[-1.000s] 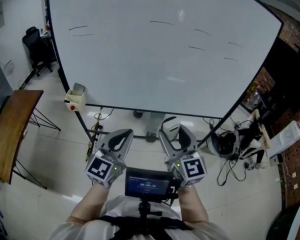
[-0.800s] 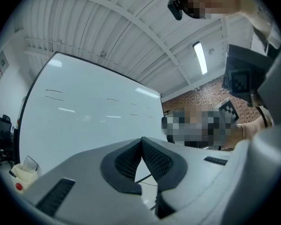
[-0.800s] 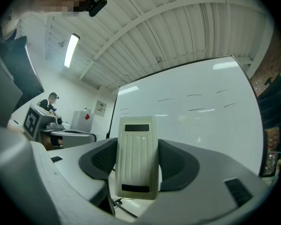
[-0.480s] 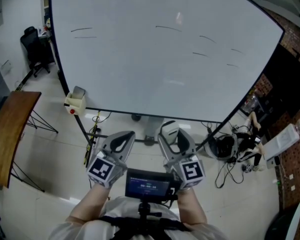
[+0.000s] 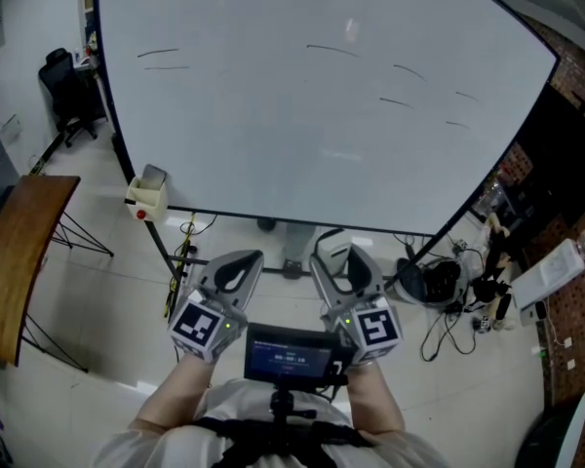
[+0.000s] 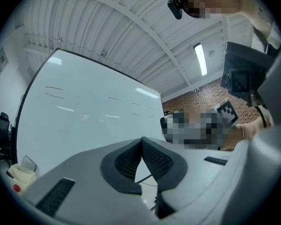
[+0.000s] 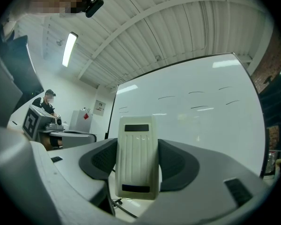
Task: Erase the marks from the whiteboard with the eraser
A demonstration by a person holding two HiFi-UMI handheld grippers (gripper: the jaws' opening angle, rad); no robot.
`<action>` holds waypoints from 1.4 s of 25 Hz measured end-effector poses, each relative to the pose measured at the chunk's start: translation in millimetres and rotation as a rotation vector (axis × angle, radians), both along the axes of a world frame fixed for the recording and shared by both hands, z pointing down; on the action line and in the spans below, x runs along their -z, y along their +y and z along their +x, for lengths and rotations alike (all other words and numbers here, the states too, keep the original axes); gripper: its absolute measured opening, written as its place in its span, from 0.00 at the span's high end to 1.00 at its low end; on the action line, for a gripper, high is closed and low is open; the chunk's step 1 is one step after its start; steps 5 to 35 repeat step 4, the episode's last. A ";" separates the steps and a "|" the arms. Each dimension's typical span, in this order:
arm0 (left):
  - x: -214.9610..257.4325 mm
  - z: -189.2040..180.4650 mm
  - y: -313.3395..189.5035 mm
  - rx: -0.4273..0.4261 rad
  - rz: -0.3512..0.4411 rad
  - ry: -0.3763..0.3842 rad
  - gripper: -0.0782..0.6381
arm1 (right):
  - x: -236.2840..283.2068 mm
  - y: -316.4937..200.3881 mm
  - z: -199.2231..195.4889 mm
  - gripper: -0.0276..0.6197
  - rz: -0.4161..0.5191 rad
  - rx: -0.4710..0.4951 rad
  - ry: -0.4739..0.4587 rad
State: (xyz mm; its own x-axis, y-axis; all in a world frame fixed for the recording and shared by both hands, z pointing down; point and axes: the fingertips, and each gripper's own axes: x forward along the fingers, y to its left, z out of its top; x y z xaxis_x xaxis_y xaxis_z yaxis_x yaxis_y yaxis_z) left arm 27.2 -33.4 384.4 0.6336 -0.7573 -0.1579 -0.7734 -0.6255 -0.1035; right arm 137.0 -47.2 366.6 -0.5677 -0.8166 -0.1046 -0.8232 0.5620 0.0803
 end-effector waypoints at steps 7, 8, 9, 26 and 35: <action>-4.2 1.8 -1.0 -0.005 -0.005 -0.005 0.90 | -4.2 -1.2 1.1 0.55 0.006 0.007 0.006; -4.2 1.8 -1.0 -0.005 -0.005 -0.005 0.90 | -4.2 -1.2 1.1 0.55 0.006 0.007 0.006; -4.2 1.8 -1.0 -0.005 -0.005 -0.005 0.90 | -4.2 -1.2 1.1 0.55 0.006 0.007 0.006; -4.2 1.8 -1.0 -0.005 -0.005 -0.005 0.90 | -4.2 -1.2 1.1 0.55 0.006 0.007 0.006; -4.2 1.8 -1.0 -0.005 -0.005 -0.005 0.90 | -4.2 -1.2 1.1 0.55 0.006 0.007 0.006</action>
